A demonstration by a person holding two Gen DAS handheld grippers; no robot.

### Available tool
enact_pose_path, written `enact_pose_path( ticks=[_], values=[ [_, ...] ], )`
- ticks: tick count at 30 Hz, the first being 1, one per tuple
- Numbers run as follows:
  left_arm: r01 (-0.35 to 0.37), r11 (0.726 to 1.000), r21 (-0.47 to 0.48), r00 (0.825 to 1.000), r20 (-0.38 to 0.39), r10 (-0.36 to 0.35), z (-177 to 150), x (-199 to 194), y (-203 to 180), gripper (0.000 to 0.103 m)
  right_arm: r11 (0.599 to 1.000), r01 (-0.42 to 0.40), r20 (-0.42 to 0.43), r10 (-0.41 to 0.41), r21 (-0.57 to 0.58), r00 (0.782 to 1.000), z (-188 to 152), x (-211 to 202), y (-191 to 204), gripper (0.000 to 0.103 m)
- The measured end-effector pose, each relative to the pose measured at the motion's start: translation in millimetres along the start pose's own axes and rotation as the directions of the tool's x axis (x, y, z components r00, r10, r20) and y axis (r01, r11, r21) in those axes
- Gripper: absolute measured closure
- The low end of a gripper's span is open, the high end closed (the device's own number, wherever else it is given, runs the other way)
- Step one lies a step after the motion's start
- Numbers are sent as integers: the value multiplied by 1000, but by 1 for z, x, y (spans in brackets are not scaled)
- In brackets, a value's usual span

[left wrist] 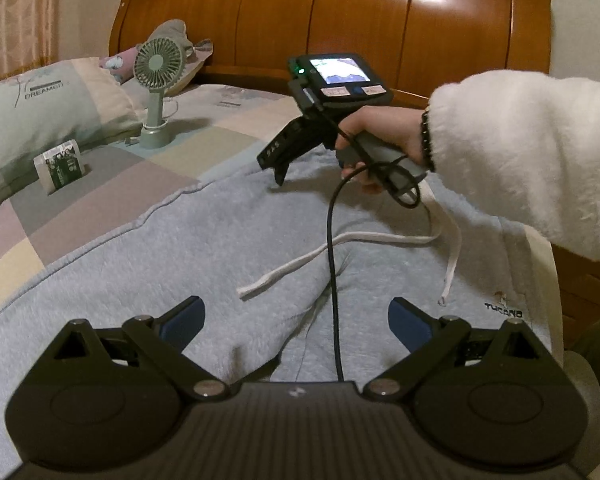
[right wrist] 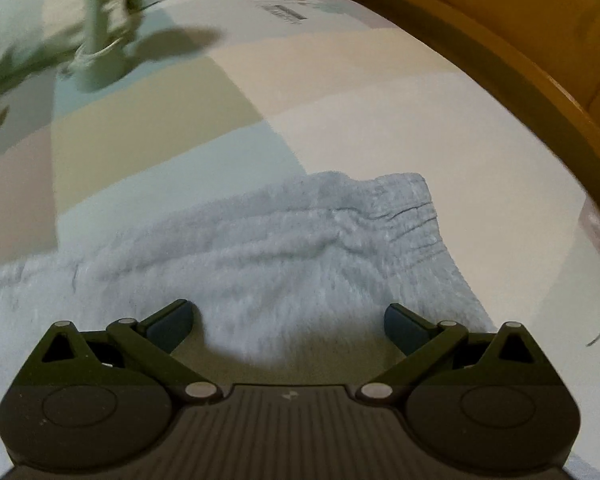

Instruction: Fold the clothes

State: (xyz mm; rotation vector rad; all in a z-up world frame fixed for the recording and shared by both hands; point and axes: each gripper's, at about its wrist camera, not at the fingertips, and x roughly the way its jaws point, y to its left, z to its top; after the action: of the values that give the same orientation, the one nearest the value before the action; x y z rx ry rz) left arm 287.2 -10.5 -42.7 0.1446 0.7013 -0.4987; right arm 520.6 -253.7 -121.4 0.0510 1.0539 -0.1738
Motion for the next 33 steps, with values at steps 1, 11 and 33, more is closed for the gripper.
enact_pose_path(
  ticks=[1,11,33],
  values=[
    [0,1000,-4,1000,-2,0,0,1,1,5,1000,-6,11,5,25,1000,2,3,-4,0],
    [9,1000,-13,1000,10,-9,-2,-4,4,5,1000,-8,33,8,13,999,0,-32,-17,0],
    [5,1000,12,1000,17,-5,1,-7,-5,5,983,-154,-36,158,98,987,-181,-125,-142,0]
  ],
)
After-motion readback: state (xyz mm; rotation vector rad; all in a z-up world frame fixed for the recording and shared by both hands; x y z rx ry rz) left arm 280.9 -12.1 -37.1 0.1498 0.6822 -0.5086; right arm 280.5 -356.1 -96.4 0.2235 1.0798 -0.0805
